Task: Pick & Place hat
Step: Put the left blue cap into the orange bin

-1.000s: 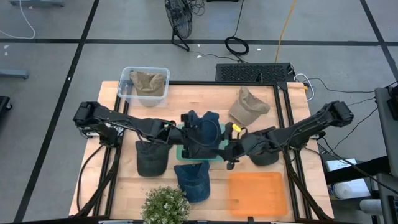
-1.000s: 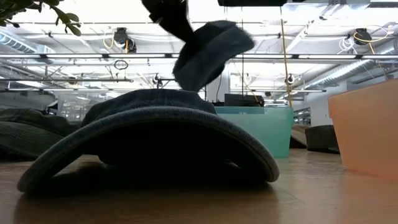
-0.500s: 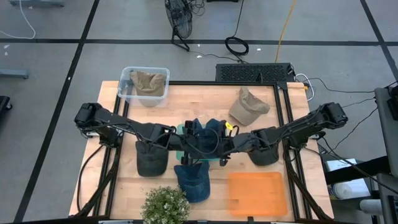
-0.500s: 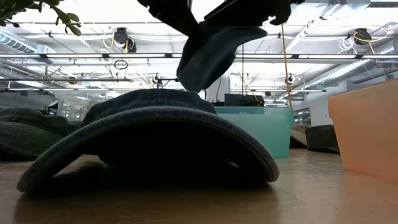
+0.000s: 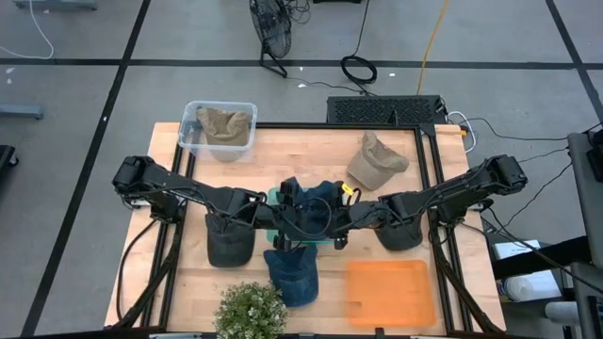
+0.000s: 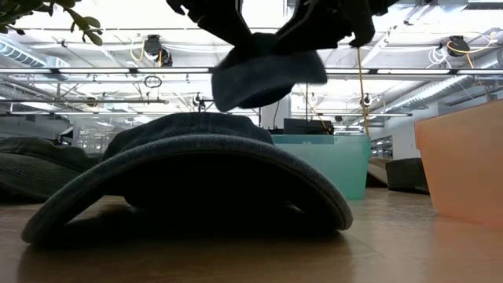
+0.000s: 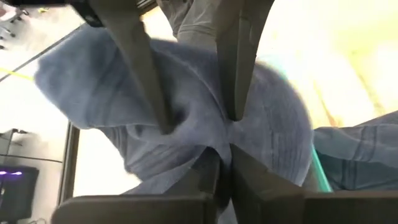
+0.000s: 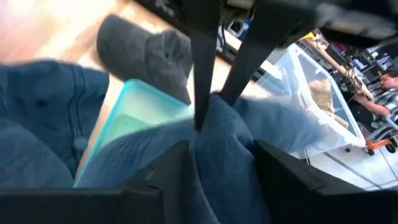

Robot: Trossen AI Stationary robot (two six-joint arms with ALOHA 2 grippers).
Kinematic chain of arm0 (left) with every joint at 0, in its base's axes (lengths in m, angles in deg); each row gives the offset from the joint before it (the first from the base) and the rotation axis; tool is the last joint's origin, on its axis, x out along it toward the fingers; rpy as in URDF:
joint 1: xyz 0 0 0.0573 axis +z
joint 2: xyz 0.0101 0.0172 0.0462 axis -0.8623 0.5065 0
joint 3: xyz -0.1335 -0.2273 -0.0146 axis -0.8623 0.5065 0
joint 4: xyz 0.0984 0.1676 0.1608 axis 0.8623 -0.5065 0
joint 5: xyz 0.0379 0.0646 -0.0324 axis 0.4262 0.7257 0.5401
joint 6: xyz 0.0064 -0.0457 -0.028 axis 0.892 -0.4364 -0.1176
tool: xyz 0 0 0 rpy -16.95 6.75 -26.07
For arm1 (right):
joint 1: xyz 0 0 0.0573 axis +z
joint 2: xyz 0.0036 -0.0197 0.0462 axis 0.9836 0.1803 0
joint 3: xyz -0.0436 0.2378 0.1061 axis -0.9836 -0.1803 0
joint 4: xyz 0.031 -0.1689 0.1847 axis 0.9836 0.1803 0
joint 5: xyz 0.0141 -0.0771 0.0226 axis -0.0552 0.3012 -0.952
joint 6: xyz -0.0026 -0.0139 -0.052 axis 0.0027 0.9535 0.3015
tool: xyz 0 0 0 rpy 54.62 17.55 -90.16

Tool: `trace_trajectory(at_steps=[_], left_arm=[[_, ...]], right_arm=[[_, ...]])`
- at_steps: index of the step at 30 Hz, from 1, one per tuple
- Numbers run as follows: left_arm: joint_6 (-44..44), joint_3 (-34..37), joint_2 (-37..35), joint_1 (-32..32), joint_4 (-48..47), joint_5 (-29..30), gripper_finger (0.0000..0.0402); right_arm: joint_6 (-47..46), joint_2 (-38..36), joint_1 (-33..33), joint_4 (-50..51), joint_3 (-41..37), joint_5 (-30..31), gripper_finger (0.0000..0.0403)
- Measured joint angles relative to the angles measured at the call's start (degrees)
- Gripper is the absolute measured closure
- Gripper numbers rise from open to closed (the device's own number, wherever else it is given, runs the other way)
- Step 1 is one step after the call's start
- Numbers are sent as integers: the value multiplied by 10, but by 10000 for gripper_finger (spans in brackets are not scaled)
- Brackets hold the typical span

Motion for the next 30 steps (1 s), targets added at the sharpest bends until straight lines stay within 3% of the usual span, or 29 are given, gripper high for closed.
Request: trace_trajectory(at_steps=[9, 13, 23, 30], left_arm=[[0, 0, -3, 0, -4, 11, 396], [-1, 0, -5, 0, -2, 12, 382], [-6, -1, -17, -6, -2, 29, 335], [13, -1, -79, -19, -8, 34, 300]], right_arm=[[1, 0, 4, 20, -1, 1, 339], [2, 0, 4, 7, -1, 0, 390], [15, -21, 11, 45, -2, 32, 399], [-111, -103, 33, 193, -2, 8, 400]])
